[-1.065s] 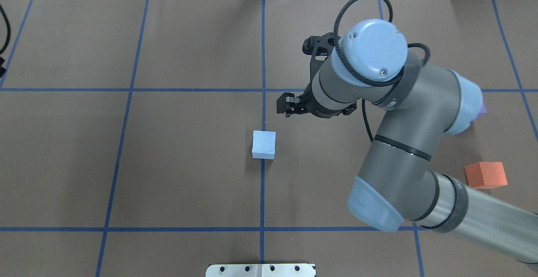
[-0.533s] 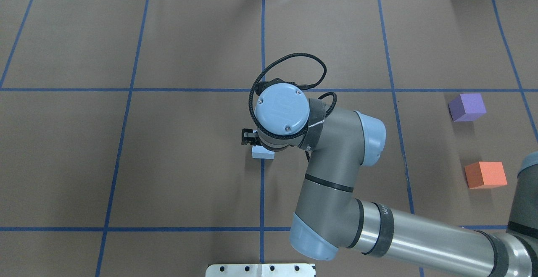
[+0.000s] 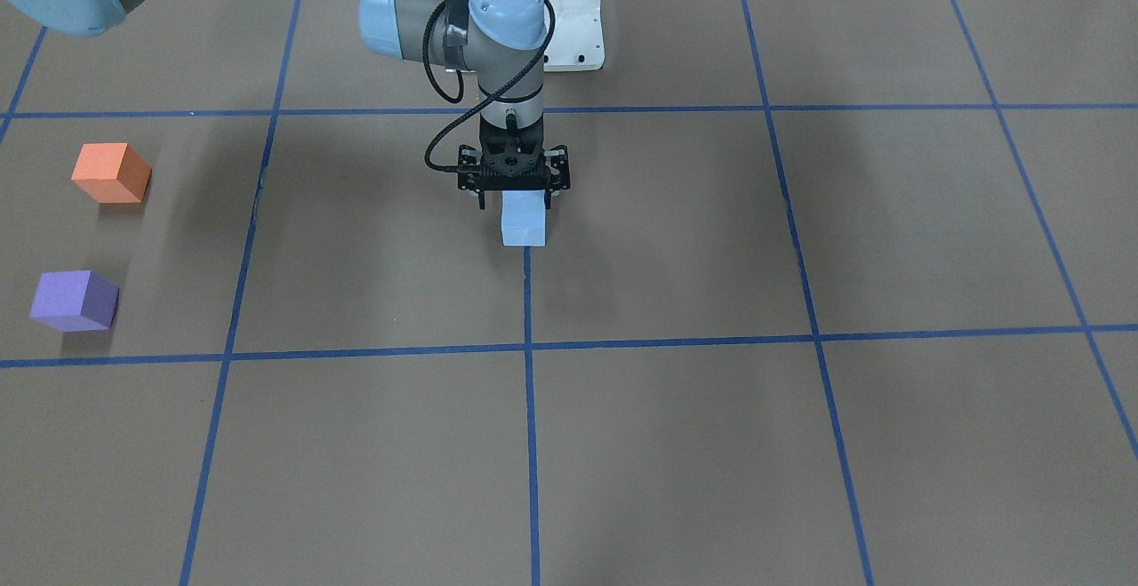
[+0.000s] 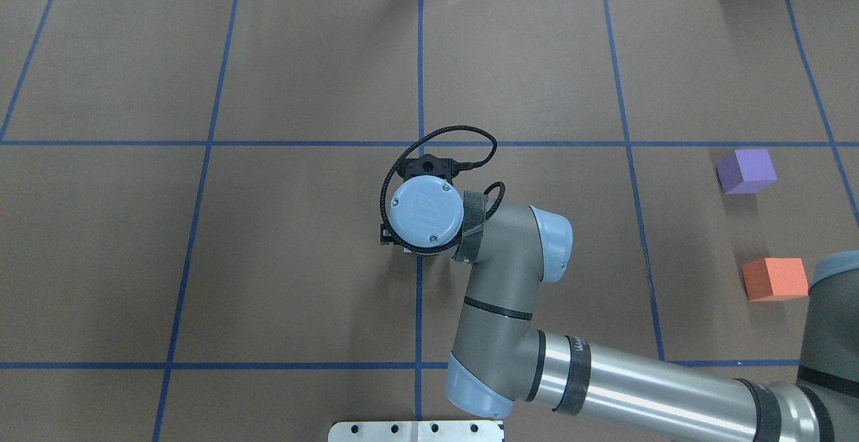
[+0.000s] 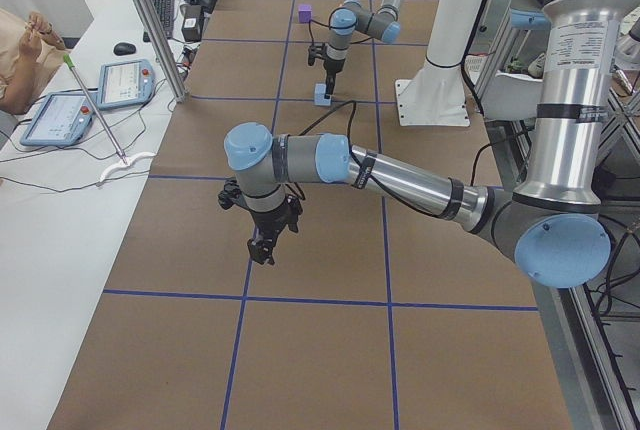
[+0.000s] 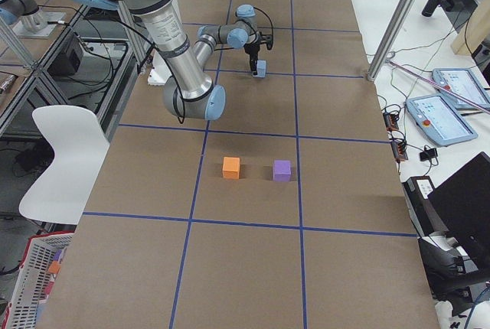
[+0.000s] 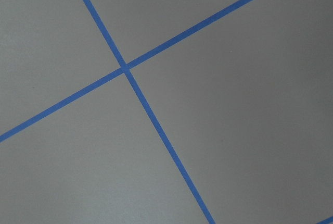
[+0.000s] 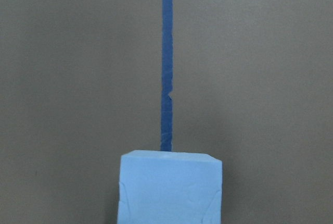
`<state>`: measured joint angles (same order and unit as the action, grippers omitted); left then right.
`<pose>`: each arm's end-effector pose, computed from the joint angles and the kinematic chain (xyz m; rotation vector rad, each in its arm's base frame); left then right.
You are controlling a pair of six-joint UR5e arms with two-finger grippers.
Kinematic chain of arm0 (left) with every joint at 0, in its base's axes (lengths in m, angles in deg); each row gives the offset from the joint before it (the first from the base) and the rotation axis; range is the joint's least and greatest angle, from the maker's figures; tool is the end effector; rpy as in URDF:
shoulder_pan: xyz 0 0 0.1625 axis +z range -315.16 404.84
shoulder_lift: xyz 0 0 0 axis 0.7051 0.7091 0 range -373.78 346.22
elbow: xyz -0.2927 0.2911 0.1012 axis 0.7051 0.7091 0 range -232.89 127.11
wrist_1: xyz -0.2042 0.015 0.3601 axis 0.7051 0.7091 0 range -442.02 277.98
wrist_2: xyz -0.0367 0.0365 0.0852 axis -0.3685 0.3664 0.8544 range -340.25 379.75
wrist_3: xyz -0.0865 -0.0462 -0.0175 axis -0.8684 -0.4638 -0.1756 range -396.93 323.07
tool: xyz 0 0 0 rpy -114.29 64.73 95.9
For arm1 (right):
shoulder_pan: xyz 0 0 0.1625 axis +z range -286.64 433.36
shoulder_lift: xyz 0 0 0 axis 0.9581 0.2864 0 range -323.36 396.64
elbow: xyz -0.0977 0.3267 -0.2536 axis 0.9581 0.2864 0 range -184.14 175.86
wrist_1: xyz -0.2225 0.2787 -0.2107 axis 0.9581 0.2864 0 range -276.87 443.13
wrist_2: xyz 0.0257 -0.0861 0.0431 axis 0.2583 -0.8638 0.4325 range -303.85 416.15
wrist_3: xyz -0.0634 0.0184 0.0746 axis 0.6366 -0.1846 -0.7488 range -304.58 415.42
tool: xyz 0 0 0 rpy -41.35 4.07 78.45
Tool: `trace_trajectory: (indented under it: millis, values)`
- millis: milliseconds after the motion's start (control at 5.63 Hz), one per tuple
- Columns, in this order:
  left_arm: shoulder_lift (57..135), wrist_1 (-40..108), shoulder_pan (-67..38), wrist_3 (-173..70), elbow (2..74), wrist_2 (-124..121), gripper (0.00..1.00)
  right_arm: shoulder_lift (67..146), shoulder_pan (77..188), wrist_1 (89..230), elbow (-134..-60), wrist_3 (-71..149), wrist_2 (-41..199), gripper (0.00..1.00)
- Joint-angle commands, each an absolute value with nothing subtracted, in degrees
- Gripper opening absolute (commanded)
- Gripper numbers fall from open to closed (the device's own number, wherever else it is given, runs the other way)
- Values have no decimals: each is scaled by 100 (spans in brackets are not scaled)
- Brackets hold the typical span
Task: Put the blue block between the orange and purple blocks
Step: 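Lower the right gripper onto the light blue block and grasp it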
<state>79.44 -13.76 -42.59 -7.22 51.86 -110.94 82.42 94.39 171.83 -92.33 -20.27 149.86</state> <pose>-0.0462 -0.4940 0.5478 0.1067 0.7132 0.5158 -0.6326 -0.3793 0.2056 0.1729 -0.7456 0.0867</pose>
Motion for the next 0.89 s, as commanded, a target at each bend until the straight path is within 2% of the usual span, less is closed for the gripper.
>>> trace_trajectory:
  millis: [0, 178, 355, 710]
  values:
    - [7939, -1373, -4261, -713, 5188, -11086, 100, 8217, 9392, 17146, -9080, -2025, 14940, 100]
    - [7930, -1373, -4261, -713, 5188, -11085, 100, 8208, 9392, 16998, -9089, -1982, 14940, 58]
    - [7869, -1321, -4252, -722, 5188, -11085, 100, 8182, 9401, 16953, -9115, -1955, 14940, 1]
    - [7869, -1268, -4244, -722, 5144, -11094, 100, 8425, 9776, 17153, -9665, -1911, 15044, 0]
